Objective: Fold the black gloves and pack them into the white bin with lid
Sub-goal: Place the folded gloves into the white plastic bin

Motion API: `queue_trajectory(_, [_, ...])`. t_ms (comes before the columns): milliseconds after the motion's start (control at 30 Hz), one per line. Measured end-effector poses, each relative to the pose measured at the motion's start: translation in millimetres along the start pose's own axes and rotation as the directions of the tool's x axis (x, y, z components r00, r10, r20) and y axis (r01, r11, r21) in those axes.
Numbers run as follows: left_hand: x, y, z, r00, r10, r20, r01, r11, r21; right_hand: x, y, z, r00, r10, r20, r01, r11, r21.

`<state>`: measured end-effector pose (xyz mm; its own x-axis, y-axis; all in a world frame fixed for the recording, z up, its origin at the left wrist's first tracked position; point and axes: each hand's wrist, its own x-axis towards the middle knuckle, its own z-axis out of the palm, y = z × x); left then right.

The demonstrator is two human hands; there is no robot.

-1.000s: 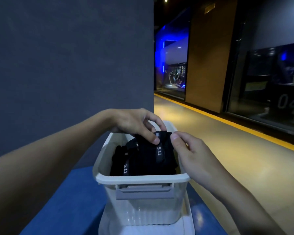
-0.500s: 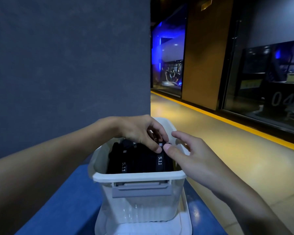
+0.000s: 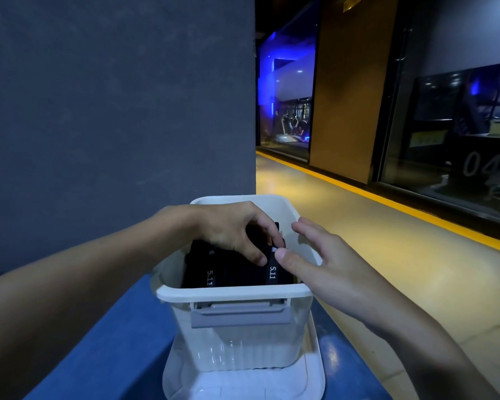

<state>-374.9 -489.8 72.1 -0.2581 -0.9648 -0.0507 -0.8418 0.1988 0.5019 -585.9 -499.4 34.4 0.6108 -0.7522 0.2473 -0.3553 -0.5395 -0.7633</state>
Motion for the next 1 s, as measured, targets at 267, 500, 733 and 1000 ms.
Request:
queue_trajectory(267, [-3, 1, 3, 0.999, 0.011, -0.035, -0.012, 1.0, -0.008, 1, 2, 2, 1.0, 0.006, 0.003, -0.006, 1.0, -0.009])
queue_trajectory(500, [-12, 5, -2, 0.997, -0.019, -0.07, 0.016, 0.999, -0.044, -1, -3, 2, 1.0, -0.022, -0.006, 0.022, 0.999, -0.024])
queue_trajectory(733, [-41, 11, -12, 0.968, -0.04, -0.247, 0.025, 0.998, -0.061, -9, -15, 2, 0.984, -0.131, -0.124, 0.113, 0.984, -0.14])
queue_trajectory(1000, [-142, 16, -12, 0.864, -0.105, -0.493, 0.026, 0.986, -0.165, -19, -68, 40, 0.936, -0.345, -0.067, 0.32, 0.916, -0.242])
